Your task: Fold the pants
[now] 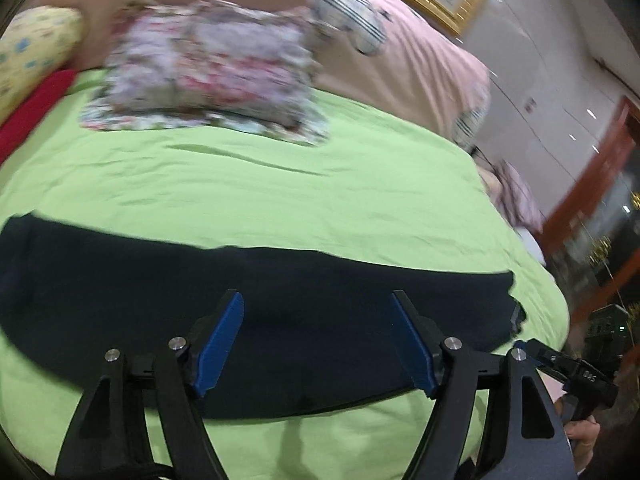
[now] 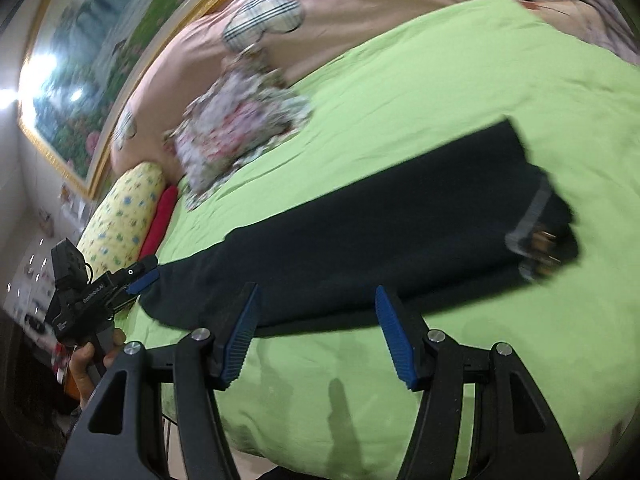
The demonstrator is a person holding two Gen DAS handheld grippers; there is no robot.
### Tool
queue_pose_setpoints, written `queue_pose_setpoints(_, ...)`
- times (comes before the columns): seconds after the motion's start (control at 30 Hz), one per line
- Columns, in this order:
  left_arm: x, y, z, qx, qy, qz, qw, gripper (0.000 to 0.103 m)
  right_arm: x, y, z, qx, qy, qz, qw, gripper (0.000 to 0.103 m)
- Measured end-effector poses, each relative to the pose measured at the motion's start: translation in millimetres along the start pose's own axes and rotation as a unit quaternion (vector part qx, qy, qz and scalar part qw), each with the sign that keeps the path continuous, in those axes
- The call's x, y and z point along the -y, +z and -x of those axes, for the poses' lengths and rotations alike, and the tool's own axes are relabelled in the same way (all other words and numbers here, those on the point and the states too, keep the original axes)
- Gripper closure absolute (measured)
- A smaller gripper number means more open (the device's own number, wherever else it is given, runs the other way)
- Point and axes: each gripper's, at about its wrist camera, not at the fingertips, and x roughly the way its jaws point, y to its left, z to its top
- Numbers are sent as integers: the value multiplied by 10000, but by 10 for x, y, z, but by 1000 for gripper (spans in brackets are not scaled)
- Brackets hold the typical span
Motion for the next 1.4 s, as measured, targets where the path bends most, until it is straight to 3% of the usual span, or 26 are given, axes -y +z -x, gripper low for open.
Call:
queue_pose_setpoints(0.2, 525, 192, -466, -461, -349, -595, 9966, 27, 362, -57, 175, 160, -385, -602, 9973, 42)
queue_pose_setpoints(0.4, 1051, 311, -831, -826, -530, -1300, 9866, 26, 645, -67, 282, 369, -562, -1143, 9912, 43)
queue_pose_setpoints(0.57, 1330, 402, -1093, -1062, -626, -1638, 9788, 25, 858, -80, 232, 387, -510, -1684, 9836, 43)
queue_pose_setpoints(0.77, 1636, 484, -1405, -1370, -787, -1973, 9675, 25, 1000, -23, 168, 729, -194, -2300, 9703, 42)
queue_pose_setpoints(0.93, 1948, 432, -1722, -1825, -952, -2509, 9459, 25, 1094, 5, 78, 998, -130, -2696, 9577, 46)
queue_pose_setpoints(1.0, 2053, 393, -1812, -1972, -997, -2678, 9378, 25, 1121, 6, 65, 1062, -146, -2726, 9561, 65)
queue_pose_setpoints(1.03, 2121, 372, -1863, -2049, -1052, -2770, 9328, 25, 1147, 0, 53, 1056, -137, -2695, 9571, 88)
queue_pose_setpoints(1.27, 2516, 245, -2220, -2569, -1245, -3345, 8981, 25, 1258, -137, 137, 1033, 299, -2449, 9636, 92)
queue_pose_setpoints(1.37, 2676, 199, -2386, -2939, -1626, -3466, 8758, 25, 1252, -186, 185, 1141, 495, -2286, 9655, 92)
queue_pose_setpoints(1.4, 2735, 167, -2466, -3151, -1779, -3488, 8645, 26, 1249, -199, 193, 1168, 573, -2210, 9666, 92)
